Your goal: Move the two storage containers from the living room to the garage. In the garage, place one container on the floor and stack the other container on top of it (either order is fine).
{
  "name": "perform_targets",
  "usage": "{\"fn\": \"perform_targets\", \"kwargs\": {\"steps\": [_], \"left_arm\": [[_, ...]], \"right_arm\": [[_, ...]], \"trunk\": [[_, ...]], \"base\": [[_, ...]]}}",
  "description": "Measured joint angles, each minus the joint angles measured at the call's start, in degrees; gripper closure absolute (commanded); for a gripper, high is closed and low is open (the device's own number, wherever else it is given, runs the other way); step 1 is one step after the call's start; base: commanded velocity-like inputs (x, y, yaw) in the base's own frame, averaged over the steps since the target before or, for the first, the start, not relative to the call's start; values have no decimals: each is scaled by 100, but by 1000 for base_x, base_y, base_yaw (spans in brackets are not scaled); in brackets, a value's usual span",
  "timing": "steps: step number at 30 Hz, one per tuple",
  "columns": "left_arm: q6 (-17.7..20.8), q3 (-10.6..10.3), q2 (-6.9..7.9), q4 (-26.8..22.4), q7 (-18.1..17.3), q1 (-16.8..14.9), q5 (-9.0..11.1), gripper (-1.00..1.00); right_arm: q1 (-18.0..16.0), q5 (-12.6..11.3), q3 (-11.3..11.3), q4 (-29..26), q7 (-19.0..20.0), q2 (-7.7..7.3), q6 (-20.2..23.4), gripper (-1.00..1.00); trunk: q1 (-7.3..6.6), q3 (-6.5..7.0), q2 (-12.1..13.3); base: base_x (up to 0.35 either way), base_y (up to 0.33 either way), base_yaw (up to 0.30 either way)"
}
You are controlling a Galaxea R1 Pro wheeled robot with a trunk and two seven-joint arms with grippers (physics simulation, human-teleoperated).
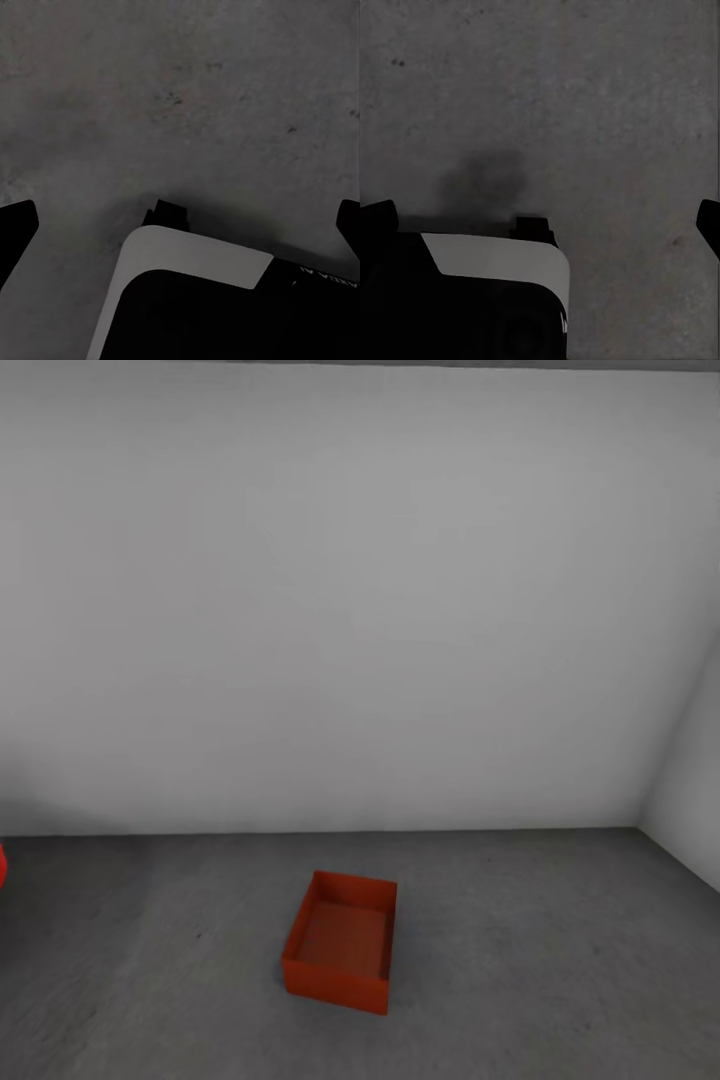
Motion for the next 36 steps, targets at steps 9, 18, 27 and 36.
{"fn": "perform_targets", "kwargs": {"steps": [9, 18, 27, 36], "left_arm": [[0, 0, 0, 0, -1, 0, 1, -100], [0, 0, 0, 0, 0, 0, 1, -100], [1, -1, 0, 0, 1, 0, 1, -100], [2, 1, -1, 0, 0, -1, 0, -100]], "right_arm": [[0, 64, 12, -4, -17, 0, 5, -100], [0, 79, 20, -4, -3, 2, -1, -100], [0, 68, 18, -4, -51, 2, 8, -100], [1, 60, 19, -4, -64, 13, -22, -100]], "trunk": [[0, 8, 0], [0, 8, 0], [0, 8, 0], [0, 8, 0]], "base": [[0, 0, 0], [0, 0, 0], [0, 0, -30], [0, 0, -282]]}}
